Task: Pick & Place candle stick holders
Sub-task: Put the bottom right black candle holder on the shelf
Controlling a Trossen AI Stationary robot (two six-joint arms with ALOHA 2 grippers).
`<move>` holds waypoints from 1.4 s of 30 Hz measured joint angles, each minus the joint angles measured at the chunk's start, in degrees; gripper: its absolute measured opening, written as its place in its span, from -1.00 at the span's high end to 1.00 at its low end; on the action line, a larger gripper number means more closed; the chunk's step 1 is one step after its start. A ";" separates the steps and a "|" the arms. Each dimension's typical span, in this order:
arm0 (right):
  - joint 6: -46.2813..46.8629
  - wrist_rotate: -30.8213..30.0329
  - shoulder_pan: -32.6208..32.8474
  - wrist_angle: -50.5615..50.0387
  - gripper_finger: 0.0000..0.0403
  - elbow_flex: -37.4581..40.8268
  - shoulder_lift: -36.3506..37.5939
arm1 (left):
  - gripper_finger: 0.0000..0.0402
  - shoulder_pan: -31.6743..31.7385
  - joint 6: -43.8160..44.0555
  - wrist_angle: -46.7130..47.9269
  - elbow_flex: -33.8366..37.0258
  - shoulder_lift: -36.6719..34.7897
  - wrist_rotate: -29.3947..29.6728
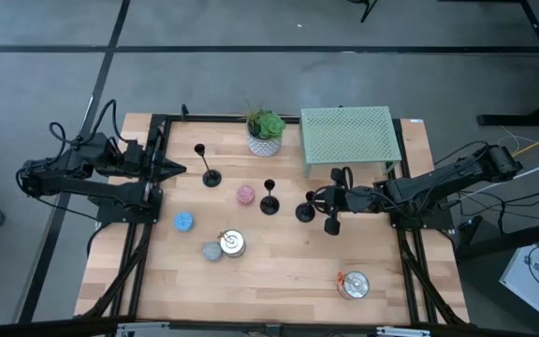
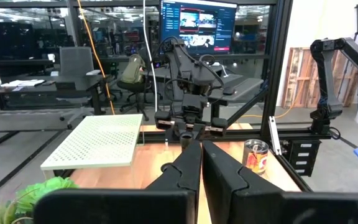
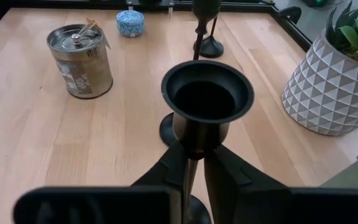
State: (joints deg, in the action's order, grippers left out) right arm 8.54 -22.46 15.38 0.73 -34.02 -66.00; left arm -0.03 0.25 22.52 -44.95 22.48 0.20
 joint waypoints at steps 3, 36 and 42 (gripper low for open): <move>0.76 0.02 0.00 0.00 0.82 0.00 0.00 | 0.95 0.01 0.00 0.00 0.00 0.00 -0.01; 1.06 -12.18 -0.11 -33.06 0.83 -24.99 19.25 | 0.96 0.00 0.00 0.00 0.00 0.02 -0.01; 0.01 -16.35 -0.28 -42.54 0.83 -33.49 19.60 | 0.94 0.00 0.00 0.00 0.00 0.02 -0.01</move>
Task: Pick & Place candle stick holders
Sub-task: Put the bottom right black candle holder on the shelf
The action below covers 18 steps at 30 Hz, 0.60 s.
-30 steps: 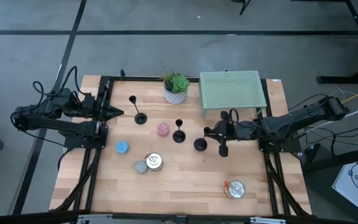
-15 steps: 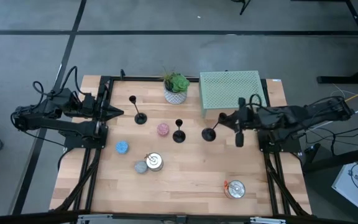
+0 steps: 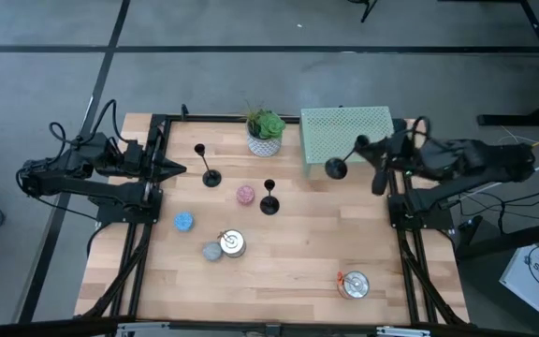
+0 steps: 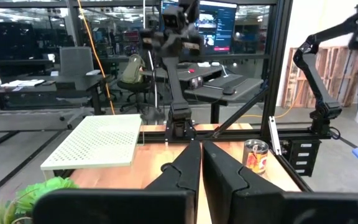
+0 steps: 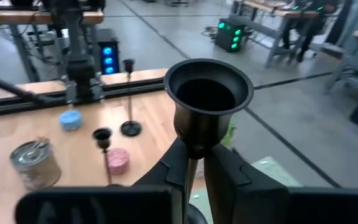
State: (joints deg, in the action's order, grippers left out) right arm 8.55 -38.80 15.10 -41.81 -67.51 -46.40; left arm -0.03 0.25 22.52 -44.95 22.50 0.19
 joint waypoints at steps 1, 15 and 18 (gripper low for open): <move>-0.03 -0.62 -0.23 -1.49 0.83 -1.59 0.12 | 0.94 0.02 0.00 0.00 0.00 0.01 0.00; 4.67 -10.45 -6.21 -14.53 0.83 -9.30 6.03 | 0.95 0.00 0.00 0.00 0.00 -0.02 0.00; 5.83 -13.72 -7.47 -15.74 0.83 -9.30 6.77 | 0.94 0.01 0.00 0.00 0.00 -0.01 0.00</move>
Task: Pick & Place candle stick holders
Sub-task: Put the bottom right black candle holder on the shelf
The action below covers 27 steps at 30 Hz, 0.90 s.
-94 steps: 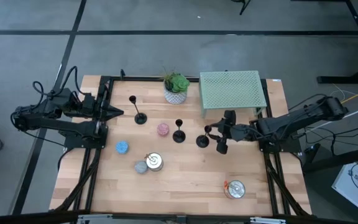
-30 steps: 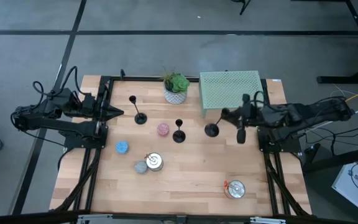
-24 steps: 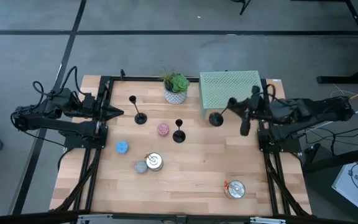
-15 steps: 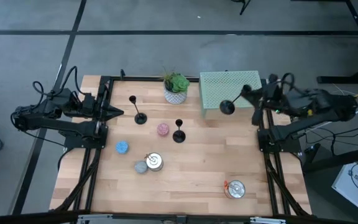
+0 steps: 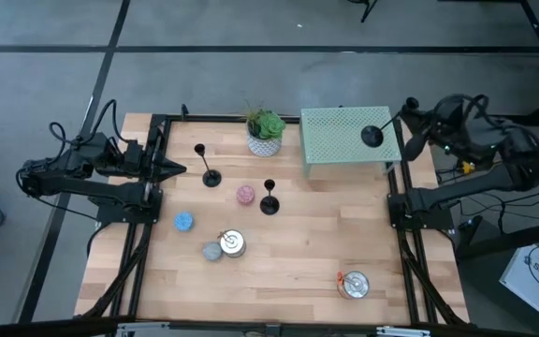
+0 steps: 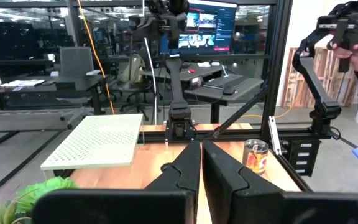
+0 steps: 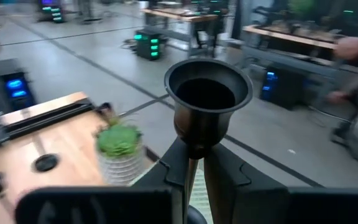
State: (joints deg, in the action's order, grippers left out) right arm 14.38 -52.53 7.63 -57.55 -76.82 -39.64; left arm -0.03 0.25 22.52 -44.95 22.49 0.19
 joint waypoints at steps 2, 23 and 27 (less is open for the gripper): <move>0.19 -1.30 -0.81 -0.36 0.83 0.00 0.02 | 0.94 0.01 0.00 0.00 0.00 0.01 0.00; -3.29 -6.41 -15.42 0.05 0.83 0.02 -0.06 | 0.94 0.00 0.00 0.00 0.00 0.00 0.01; -4.12 -6.29 -18.52 0.60 0.83 0.02 -0.04 | 0.95 0.01 0.00 0.00 0.00 0.01 0.00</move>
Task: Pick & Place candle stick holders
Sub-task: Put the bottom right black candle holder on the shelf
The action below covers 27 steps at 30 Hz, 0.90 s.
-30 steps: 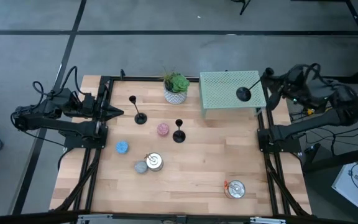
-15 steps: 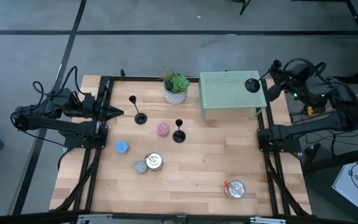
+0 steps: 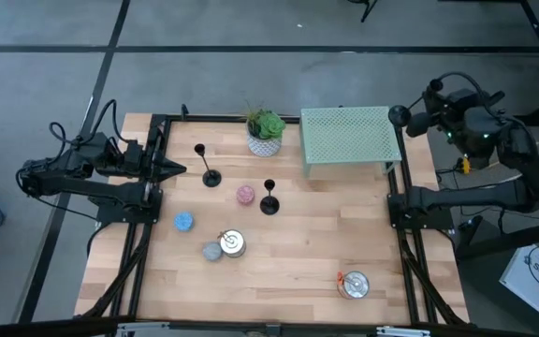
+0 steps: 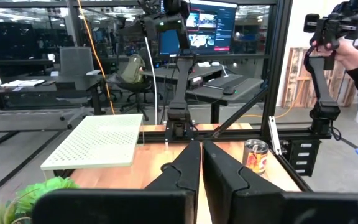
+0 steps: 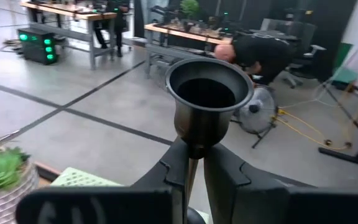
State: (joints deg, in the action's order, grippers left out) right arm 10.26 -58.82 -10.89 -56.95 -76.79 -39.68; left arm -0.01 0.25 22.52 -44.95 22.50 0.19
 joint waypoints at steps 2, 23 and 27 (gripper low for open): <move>-1.48 0.58 -1.37 1.27 0.83 0.00 0.00 | 0.96 0.00 0.00 0.00 0.00 -0.02 0.00; -6.87 14.74 -19.23 8.47 0.83 0.02 -5.68 | 0.95 -0.01 0.00 0.00 0.00 0.00 0.00; -6.86 20.57 -23.95 8.90 0.83 0.04 -5.95 | 0.94 0.00 0.00 0.00 0.00 -0.02 0.00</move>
State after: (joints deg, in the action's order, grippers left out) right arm 3.40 -38.25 -34.84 -48.05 -76.75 -45.63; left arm -0.01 0.25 22.52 -44.95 22.48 0.19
